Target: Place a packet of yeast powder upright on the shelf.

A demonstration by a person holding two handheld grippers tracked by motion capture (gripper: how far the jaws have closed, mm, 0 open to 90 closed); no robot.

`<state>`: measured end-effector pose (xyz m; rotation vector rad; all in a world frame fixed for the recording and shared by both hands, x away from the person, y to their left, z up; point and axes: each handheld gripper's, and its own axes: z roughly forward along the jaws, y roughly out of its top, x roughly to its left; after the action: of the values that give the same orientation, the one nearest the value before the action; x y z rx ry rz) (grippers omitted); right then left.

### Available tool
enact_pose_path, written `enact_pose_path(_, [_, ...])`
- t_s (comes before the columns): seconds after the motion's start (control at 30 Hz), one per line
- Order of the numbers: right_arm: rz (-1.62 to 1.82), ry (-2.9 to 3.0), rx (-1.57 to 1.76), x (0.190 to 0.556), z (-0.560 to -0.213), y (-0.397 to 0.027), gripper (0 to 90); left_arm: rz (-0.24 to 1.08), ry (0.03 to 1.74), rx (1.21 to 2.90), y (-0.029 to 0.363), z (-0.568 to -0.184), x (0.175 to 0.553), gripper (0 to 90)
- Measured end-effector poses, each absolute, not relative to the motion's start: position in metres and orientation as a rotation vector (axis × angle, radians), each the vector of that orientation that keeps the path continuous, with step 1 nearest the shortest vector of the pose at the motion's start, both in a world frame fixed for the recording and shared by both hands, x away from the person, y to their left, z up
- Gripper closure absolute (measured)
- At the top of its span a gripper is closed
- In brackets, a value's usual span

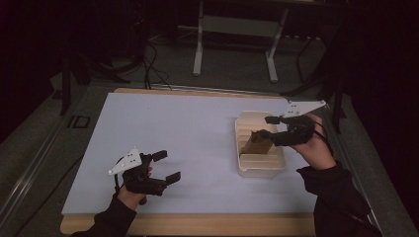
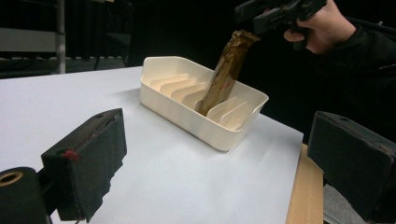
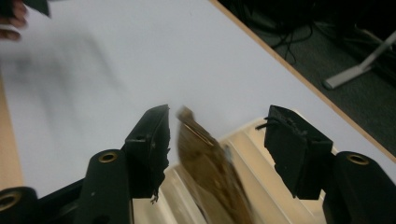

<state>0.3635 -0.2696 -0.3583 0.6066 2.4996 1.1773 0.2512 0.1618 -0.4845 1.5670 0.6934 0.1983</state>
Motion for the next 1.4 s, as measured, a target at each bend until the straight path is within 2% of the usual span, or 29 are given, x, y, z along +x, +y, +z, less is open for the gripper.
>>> enact_pose_path(0.2, [1.211, 2.466, 0.622, 0.348, -0.356, -0.261, 34.6, 0.195, 0.682, 1.573, 0.159, -0.484, 0.25, 5.6])
enact_pose_path(0.37, [1.23, 2.442, 0.615, 0.332, -0.358, -0.255, 24.2, 0.199, 0.682, 1.575, 0.159, -0.484, 0.25, 5.6])
enact_pose_path(0.63, [1.269, 2.38, 0.625, 0.307, -0.36, -0.25, 16.2, 0.201, 0.679, 1.583, 0.158, -0.485, 0.25, 4.5])
enact_pose_path(1.0, [1.374, 2.366, 0.671, 0.281, -0.373, -0.245, 10.0, 0.214, 0.67, 1.586, 0.158, -0.485, 0.249, 4.6])
enact_pose_path(1.4, [1.449, 2.382, 0.693, 0.256, -0.405, -0.244, 10.0, 0.215, 0.665, 1.59, 0.156, -0.484, 0.248, 4.5])
